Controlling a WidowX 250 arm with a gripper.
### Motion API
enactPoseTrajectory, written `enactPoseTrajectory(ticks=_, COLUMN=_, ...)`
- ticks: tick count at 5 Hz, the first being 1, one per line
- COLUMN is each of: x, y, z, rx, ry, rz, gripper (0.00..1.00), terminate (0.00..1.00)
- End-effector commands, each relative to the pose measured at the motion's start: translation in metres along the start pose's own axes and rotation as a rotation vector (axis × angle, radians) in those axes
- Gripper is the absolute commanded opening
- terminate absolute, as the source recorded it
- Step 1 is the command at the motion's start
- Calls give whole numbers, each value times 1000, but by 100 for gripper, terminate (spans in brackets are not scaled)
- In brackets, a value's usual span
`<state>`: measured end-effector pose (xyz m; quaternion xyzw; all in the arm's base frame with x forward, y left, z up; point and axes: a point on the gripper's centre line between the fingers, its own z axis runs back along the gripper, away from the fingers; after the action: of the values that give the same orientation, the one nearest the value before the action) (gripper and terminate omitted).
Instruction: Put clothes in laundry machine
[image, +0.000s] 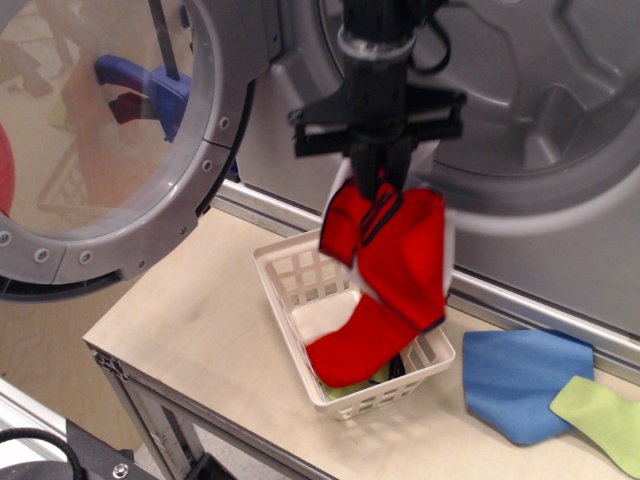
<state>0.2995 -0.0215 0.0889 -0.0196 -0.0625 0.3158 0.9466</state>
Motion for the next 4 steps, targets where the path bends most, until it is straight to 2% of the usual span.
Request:
enactPoseTrajectory(ticks=1, x=10, y=-42, z=57, rx=-185, ry=-186, rz=-145, gripper=0, terminate=0)
enactPoseTrajectory(ticks=3, x=32, y=-54, z=45, rx=-207, ry=-380, rz=-271, gripper=0, terminate=0)
enactPoseTrajectory(ticks=4, x=38, y=-53, z=38, rx=-201, ry=-423, rz=-317, gripper=0, terminate=0)
